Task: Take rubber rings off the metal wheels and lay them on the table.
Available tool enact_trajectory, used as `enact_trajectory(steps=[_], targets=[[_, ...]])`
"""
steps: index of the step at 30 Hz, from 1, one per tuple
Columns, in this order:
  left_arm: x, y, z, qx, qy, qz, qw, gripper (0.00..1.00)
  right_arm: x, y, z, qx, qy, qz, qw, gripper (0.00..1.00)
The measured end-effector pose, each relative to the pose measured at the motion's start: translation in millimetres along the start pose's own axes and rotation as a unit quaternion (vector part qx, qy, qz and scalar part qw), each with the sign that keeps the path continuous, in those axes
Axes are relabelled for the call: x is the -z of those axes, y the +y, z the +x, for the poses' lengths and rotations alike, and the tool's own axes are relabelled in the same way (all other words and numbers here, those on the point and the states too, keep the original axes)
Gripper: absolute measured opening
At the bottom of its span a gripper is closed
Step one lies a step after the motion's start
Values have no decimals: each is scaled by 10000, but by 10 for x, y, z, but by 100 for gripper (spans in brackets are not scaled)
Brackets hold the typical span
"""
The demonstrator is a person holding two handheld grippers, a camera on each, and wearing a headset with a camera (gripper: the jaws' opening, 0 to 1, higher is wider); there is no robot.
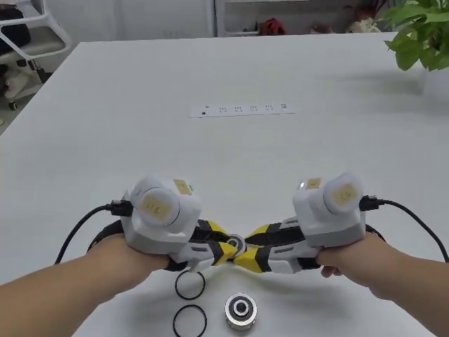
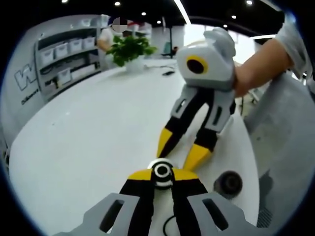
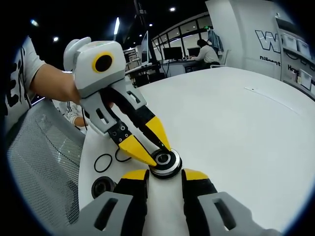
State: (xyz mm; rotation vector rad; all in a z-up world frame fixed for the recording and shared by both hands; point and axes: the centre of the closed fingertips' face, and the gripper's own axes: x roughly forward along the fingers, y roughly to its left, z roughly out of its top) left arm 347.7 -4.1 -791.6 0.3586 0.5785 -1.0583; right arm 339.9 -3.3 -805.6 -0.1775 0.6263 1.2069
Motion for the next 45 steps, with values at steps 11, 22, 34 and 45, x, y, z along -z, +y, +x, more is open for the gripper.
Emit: enact_trajectory(steps=[11, 22, 34, 45], targets=[[5, -14, -6, -52, -33, -40, 10000, 13, 22, 8, -28, -9, 20, 47, 10000, 19], [8, -16, 2, -78, -51, -54, 9999, 13, 76, 0, -68, -55, 60, 249, 9997, 9], [8, -16, 7, -106, -60, 17, 9999, 13, 75, -61, -100, -57, -57, 989, 9951, 0], [14, -11, 5, -135, -43, 43, 9999, 13, 32, -120, -135, 20, -240, 1365, 9903, 0]])
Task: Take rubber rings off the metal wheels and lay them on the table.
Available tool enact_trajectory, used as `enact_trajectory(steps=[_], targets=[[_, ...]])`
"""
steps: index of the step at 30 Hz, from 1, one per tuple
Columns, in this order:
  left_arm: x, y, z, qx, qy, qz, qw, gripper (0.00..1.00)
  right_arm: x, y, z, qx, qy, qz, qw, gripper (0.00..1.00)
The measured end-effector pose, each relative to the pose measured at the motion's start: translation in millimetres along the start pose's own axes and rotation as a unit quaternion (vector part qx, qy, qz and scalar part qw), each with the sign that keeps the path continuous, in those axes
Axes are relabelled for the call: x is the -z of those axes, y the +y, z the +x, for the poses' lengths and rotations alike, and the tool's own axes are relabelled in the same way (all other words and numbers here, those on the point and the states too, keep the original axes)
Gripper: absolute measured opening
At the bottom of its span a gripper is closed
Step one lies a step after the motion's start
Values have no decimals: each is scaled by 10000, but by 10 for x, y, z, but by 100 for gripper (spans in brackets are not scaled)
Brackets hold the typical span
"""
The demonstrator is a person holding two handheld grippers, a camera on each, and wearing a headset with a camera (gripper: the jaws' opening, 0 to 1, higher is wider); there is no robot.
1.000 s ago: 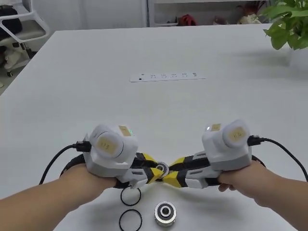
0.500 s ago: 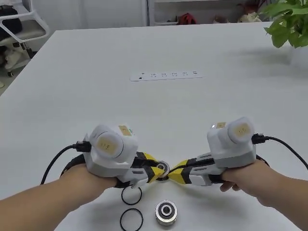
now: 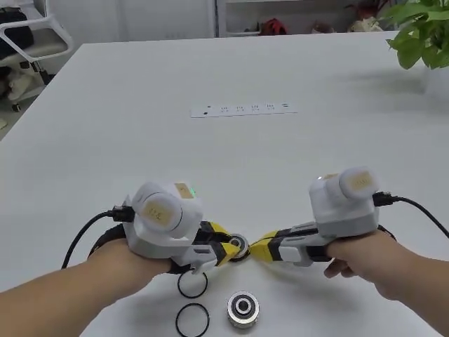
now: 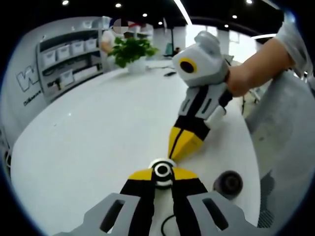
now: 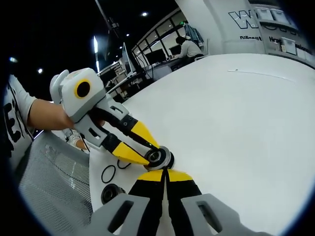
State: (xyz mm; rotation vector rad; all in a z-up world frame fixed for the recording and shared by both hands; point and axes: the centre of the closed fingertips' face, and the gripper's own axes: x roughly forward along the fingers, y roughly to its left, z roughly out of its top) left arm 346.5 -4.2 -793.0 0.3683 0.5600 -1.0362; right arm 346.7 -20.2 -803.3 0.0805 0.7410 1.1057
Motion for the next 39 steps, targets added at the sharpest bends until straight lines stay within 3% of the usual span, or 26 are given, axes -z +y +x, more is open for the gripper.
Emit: enact_trajectory(steps=[2, 12, 25, 33, 35, 37, 39], targets=[[-1, -3, 1, -3, 2, 2, 10000, 12, -74, 16, -10, -46, -222, 245, 9994, 0], [-2, -4, 5, -73, 34, 3, 10000, 12, -89, -2, -6, 56, -222, 226, 9995, 0], [-1, -8, 8, -127, 103, 35, 9999, 12, -118, 89, 4, -18, -195, 135, 9997, 0], [6, -28, 1, -109, 122, 54, 9999, 12, -149, 225, 41, -237, -223, 47, 9995, 0], [11, -39, 4, -100, 127, 48, 9999, 12, -295, 386, 53, -525, -534, 192, 9970, 0], [16, -33, -5, -113, 101, 35, 9999, 12, -266, 363, 71, -398, -320, -237, 9984, 0], [11, -32, -1, -114, 92, 26, 9999, 12, -252, 349, 73, -428, -357, -39, 9984, 0]])
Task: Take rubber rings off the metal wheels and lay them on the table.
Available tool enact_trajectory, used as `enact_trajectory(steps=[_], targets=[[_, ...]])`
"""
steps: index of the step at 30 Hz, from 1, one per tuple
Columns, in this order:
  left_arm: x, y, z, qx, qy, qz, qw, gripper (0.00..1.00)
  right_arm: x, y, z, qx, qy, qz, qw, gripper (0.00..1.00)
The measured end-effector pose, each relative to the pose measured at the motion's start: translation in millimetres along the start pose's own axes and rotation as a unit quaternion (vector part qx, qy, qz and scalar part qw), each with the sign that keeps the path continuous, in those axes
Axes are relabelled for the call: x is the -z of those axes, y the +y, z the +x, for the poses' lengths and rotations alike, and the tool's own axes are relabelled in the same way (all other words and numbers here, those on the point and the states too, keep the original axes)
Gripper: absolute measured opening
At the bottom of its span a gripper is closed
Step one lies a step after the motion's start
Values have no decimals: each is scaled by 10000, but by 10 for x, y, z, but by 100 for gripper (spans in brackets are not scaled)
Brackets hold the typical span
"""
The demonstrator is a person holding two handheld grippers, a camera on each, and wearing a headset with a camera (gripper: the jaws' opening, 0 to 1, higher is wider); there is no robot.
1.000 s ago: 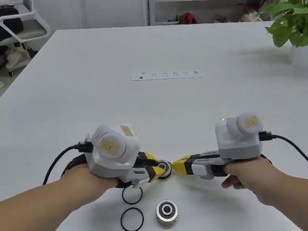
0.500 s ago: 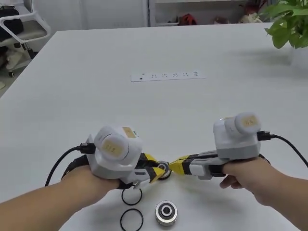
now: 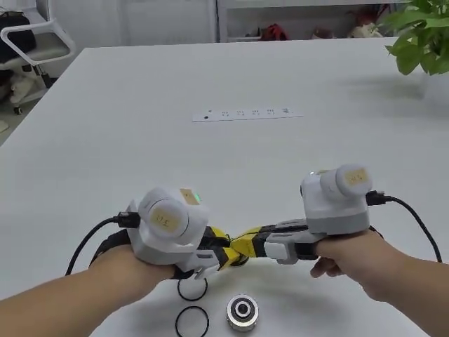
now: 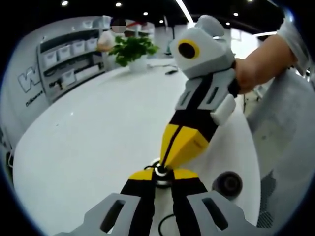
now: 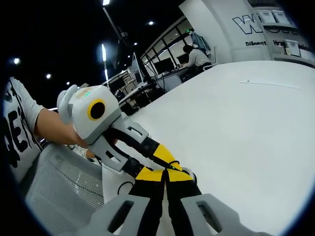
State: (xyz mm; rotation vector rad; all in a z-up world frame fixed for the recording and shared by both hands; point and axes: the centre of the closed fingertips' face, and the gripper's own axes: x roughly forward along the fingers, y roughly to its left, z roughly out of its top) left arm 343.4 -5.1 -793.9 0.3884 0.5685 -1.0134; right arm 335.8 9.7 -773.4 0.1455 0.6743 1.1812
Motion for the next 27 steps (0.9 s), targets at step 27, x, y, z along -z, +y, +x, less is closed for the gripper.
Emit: enact_trajectory(steps=[27], targets=[[-127, -40, -158, 171, -228, -184, 9994, 26, -6, -139, -124, 223, -58, 120, 9997, 0]])
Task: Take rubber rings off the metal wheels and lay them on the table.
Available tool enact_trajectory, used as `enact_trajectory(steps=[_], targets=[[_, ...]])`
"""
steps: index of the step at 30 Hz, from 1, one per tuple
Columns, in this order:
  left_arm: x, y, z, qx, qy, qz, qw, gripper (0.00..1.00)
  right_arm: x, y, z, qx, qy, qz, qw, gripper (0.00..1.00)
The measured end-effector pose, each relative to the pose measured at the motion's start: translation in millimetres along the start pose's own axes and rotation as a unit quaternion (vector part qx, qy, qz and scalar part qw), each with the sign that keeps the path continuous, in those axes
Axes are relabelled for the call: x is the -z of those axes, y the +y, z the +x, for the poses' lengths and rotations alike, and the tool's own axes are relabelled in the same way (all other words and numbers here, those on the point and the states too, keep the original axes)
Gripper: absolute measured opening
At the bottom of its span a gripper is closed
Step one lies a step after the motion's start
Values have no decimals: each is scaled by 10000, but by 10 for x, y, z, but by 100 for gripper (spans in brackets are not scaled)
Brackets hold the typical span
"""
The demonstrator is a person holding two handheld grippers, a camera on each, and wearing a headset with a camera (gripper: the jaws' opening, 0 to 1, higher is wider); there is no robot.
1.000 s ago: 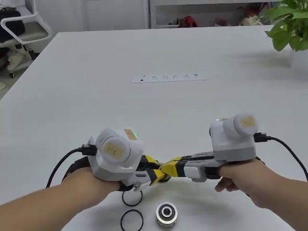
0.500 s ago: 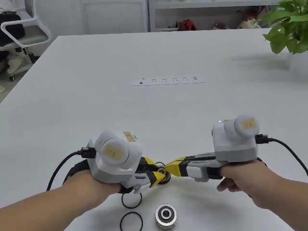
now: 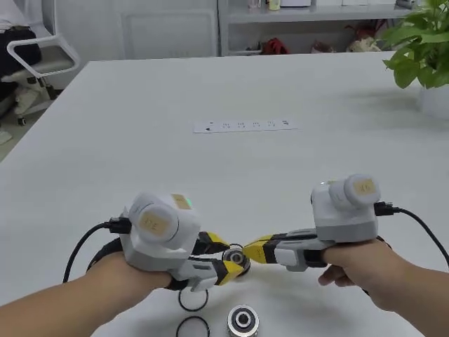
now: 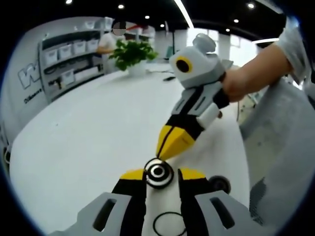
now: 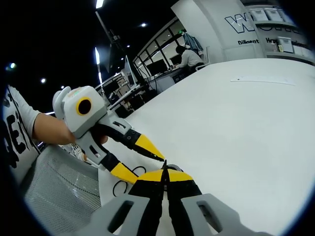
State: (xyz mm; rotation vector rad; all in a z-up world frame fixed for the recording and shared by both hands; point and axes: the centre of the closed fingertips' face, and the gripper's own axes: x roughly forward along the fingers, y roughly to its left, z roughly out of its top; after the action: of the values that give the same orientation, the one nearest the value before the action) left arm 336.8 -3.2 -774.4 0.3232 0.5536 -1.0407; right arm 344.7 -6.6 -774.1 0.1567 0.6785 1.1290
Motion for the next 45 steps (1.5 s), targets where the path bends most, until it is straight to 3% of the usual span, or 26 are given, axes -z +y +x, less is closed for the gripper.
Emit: enact_trajectory(steps=[6, 12, 22, 45], targets=[[-12, -31, -78, 30, -60, -25, 10000, 32, -18, 27, -19, -36, 12, -9, 10000, 0], [44, -88, -173, 68, 26, 48, 10000, 36, -36, 65, -36, -78, 20, -24, 10000, 0], [1, -58, -293, 0, -78, -6, 10000, 40, -141, 114, -85, -98, -106, -20, 9999, 0], [15, -66, -521, -67, -160, -28, 9998, 48, -227, 252, -113, -193, -176, -96, 9996, 0]])
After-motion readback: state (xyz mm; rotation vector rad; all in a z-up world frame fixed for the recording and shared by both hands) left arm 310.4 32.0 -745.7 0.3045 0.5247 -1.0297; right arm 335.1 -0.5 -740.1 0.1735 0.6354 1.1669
